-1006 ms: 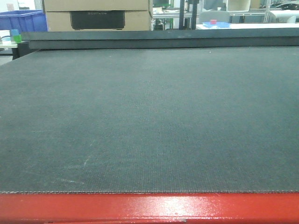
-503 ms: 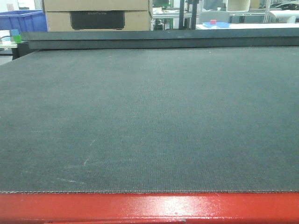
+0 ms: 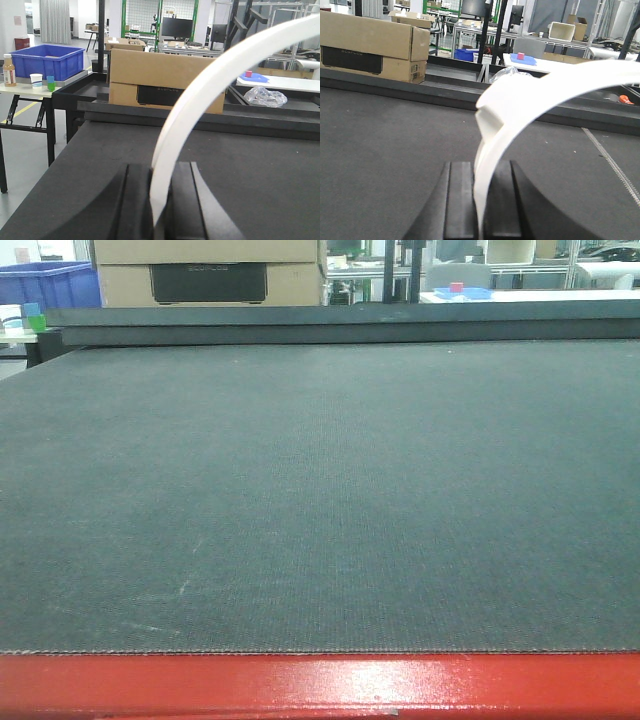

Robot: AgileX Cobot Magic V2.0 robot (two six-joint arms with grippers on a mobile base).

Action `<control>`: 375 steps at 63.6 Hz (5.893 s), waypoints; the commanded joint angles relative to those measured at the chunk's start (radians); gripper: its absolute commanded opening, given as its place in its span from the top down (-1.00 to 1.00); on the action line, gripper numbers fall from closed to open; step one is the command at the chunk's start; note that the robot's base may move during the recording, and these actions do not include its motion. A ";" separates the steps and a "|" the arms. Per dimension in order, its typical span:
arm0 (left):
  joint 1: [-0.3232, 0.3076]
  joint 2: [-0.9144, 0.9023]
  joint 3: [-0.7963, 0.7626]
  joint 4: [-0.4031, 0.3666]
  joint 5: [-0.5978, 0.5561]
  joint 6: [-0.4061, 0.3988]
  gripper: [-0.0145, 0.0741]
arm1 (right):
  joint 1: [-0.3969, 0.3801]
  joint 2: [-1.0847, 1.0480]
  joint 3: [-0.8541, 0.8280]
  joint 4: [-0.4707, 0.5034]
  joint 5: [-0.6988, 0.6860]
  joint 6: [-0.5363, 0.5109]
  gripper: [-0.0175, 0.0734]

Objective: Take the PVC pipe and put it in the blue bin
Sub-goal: 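Turn the base away from the table holding the pipe, then drive the base to the steel shelf of blue bins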

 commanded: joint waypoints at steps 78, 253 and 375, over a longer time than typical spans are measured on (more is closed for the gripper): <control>0.000 -0.008 -0.001 0.002 -0.025 -0.008 0.92 | 0.000 -0.006 -0.005 -0.001 -0.028 -0.008 0.98; 0.000 -0.008 -0.001 0.002 -0.025 -0.008 0.92 | 0.000 -0.006 -0.005 -0.001 -0.028 -0.008 0.98; 0.000 -0.008 -0.001 0.002 -0.025 -0.008 0.92 | 0.000 -0.006 -0.005 -0.001 -0.028 -0.008 0.98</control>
